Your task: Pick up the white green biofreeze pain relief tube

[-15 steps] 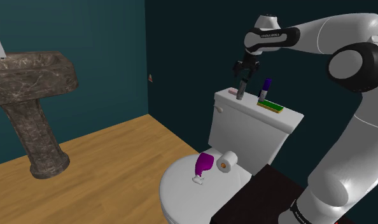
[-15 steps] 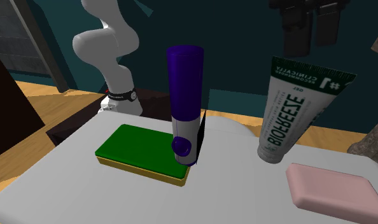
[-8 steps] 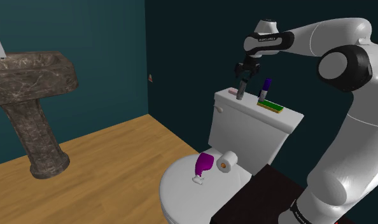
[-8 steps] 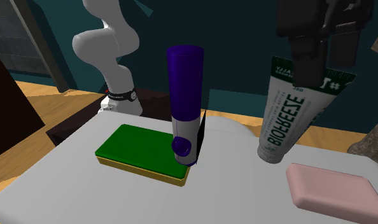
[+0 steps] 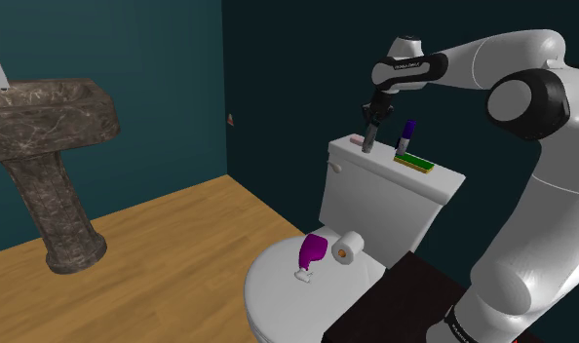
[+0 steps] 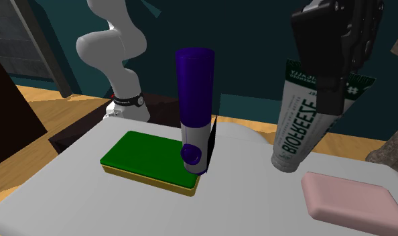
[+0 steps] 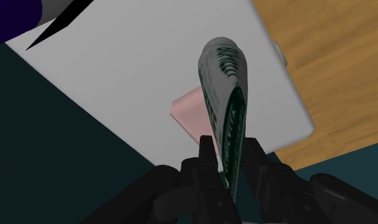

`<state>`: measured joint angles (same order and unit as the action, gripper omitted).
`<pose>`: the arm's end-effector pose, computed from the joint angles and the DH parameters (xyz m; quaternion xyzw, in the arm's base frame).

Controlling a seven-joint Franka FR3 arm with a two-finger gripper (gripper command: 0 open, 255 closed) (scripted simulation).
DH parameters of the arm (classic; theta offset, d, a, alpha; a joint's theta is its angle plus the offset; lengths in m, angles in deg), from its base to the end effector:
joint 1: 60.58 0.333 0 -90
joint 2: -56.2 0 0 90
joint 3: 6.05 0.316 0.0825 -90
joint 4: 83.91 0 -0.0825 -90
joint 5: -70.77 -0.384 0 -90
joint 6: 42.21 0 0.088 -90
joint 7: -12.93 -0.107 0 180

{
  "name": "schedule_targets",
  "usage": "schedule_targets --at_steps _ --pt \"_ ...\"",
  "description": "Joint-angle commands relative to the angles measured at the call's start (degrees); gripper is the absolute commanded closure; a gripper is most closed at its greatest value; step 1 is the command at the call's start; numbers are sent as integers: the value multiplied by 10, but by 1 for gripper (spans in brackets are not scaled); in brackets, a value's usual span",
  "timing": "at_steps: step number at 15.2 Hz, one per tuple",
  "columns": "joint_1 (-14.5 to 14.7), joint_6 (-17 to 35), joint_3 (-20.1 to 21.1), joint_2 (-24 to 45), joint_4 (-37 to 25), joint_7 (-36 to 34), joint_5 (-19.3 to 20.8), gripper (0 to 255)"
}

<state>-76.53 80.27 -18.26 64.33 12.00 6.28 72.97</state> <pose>0.5632 -0.2945 0.5494 0.9444 -0.2845 0.1528 0.0618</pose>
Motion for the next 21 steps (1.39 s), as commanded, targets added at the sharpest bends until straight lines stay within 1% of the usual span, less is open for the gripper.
schedule_targets --at_steps 1,6,21 --pt "0 0 0 0 0 0 0 255" --pt "0 1 0 0 1 0 0 255" --pt "-3 -119 -1 11 -129 8 -6 255"
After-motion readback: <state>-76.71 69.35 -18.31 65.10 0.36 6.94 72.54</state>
